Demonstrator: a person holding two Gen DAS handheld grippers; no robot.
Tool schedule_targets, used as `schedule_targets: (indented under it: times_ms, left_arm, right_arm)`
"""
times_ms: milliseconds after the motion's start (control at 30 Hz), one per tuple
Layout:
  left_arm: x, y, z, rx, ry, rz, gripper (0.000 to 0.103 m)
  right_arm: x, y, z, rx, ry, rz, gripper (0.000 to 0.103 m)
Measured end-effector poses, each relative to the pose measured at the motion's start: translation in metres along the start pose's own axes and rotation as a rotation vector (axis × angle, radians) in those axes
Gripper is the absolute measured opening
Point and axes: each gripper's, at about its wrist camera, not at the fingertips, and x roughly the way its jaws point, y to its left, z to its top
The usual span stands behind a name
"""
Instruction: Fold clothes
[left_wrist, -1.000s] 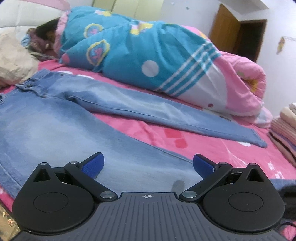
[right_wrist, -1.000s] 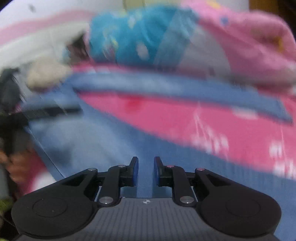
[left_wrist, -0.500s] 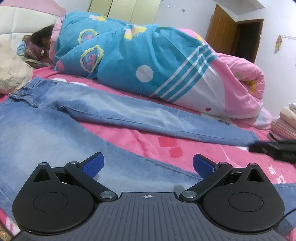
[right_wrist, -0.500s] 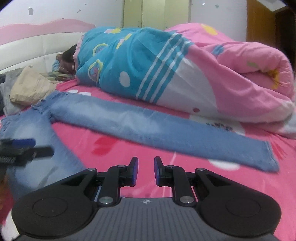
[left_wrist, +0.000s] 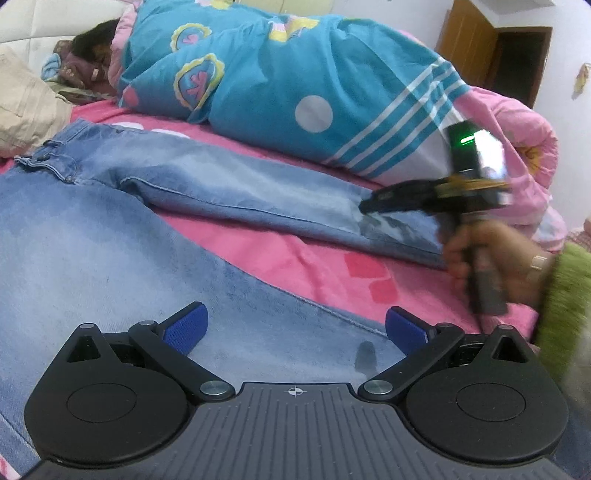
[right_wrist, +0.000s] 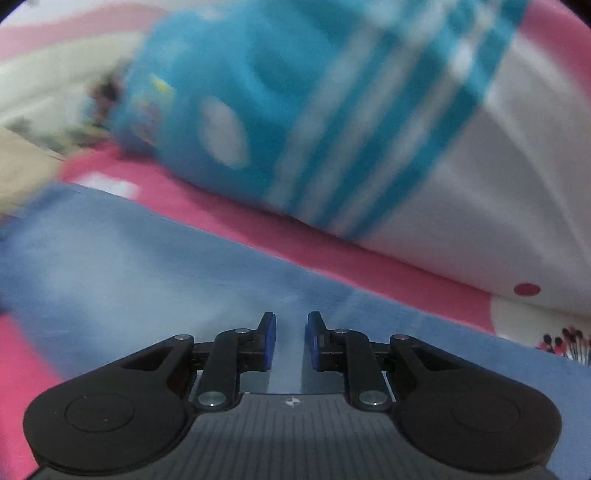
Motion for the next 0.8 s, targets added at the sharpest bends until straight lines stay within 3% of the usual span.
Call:
schedule_targets:
  times_ms: [100, 300, 367, 467, 667, 800]
  left_arm:
    - [0.0, -0.001, 0.0, 0.007, 0.004, 0.0, 0.103]
    - [0.001, 0.001, 0.002, 0.009, 0.009, 0.0, 0.103]
    - [0.001, 0.001, 0.002, 0.009, 0.01, -0.001, 0.103]
    - [0.001, 0.003, 0.002, 0.002, 0.008, -0.006, 0.103]
    - [0.001, 0.006, 0.004, -0.011, 0.011, -0.017, 0.103]
    - [0.002, 0.005, 0.004, -0.008, 0.009, -0.012, 0.103]
  right_arm:
    - [0.002, -0.013, 0.012, 0.063, -0.014, -0.004, 0.019]
    - [0.007, -0.009, 0.024, 0.114, 0.0, 0.144, 0.02]
    - [0.025, -0.01, 0.025, 0.124, 0.025, 0.087, 0.016]
    - [0.029, -0.015, 0.03, 0.133, -0.021, -0.085, 0.018]
    - [-0.04, -0.047, 0.004, 0.213, -0.054, 0.025, 0.019]
    - [-0.042, -0.086, -0.014, 0.212, 0.021, -0.078, 0.019]
